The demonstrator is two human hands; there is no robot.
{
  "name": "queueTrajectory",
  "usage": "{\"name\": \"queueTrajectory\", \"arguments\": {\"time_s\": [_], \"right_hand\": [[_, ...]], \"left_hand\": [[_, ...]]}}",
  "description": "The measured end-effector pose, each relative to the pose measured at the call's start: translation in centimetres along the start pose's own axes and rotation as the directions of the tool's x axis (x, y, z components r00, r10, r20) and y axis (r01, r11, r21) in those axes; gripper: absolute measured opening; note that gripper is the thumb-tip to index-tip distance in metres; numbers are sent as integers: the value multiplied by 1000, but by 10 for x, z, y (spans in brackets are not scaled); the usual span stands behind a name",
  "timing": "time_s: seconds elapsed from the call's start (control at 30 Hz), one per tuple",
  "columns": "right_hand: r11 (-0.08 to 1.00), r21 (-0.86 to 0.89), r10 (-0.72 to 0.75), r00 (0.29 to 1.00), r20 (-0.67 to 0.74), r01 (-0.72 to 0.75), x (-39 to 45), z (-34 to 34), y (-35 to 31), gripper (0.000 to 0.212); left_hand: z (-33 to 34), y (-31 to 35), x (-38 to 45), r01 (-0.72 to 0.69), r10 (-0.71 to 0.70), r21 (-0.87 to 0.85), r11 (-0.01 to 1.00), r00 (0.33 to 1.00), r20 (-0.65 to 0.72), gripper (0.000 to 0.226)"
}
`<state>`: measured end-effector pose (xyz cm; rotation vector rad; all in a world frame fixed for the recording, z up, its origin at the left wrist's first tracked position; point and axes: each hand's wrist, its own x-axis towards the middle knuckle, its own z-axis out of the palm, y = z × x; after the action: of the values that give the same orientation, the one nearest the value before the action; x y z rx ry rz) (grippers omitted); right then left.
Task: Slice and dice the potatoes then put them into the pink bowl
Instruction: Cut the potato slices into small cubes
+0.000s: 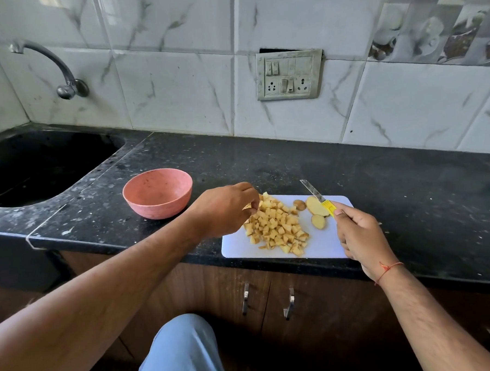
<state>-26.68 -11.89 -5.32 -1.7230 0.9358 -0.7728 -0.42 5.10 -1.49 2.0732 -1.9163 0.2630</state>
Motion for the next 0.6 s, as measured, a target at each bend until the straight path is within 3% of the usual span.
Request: {"name": "queueTrajectory", "arguments": {"time_s": [0.2,0.4,0.6], "right_hand": [[1000,9,-1,1000,-1,1,1,0,0,35],[1000,16,8,1000,1,-8,1,-1,2,36],[1000,29,3,1000,7,-3,1,-2,1,35]], "left_hand": [[0,-2,-1,20,-19,59,998,1000,-3,5],[1,-1,1,-29,29,21,999,999,25,28],[0,2,6,-54,53,34,998,998,26,22]]}}
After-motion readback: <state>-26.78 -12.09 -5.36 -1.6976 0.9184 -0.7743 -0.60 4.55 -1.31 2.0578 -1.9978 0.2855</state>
